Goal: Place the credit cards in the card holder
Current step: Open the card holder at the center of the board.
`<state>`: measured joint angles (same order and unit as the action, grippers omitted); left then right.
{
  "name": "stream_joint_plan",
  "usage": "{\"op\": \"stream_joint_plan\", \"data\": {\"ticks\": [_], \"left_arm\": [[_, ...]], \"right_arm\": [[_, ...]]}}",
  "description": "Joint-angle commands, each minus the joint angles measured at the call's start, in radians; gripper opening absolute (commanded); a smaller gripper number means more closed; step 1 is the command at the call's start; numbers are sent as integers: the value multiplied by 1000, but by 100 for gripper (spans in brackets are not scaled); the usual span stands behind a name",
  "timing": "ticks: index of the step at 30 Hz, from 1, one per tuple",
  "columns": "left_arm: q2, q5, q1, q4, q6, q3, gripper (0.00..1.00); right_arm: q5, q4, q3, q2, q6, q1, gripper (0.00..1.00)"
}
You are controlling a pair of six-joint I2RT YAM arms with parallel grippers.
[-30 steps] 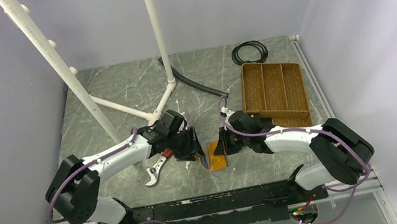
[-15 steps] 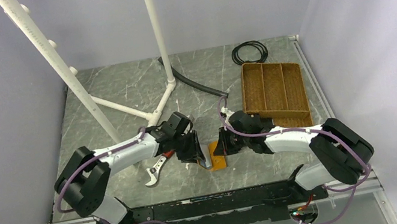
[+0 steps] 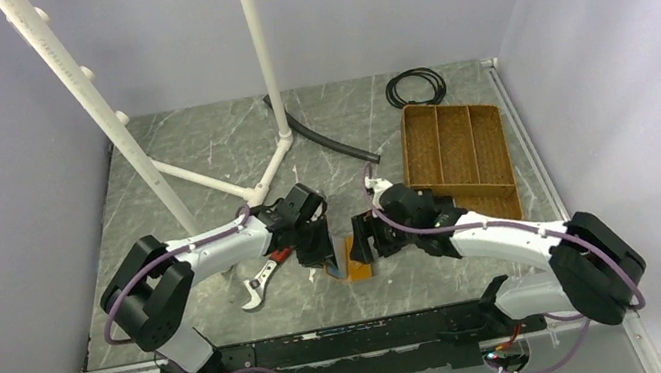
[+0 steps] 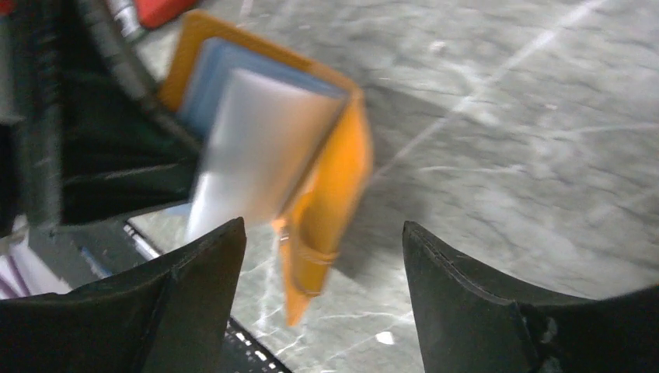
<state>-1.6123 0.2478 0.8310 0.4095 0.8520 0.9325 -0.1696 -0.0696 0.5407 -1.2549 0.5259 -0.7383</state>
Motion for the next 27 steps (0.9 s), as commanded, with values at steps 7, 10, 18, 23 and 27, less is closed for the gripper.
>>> {"op": "stream_joint_plan", "data": {"ticks": [7, 10, 18, 23, 27], "left_arm": [[25, 5, 2, 43, 38, 40, 0], [20, 5, 3, 46, 46, 41, 0], [45, -22, 3, 69, 28, 2, 0], [55, 10, 1, 19, 24, -52, 0], [58, -6, 0, 10, 45, -69, 0]], "right_arm": [[292, 110, 22, 10, -24, -276, 94], [432, 114, 35, -15, 4, -328, 94], [689, -112, 55, -26, 206, -303, 59], [535, -26, 0, -26, 146, -245, 50], [522, -99, 65, -154, 119, -245, 56]]}}
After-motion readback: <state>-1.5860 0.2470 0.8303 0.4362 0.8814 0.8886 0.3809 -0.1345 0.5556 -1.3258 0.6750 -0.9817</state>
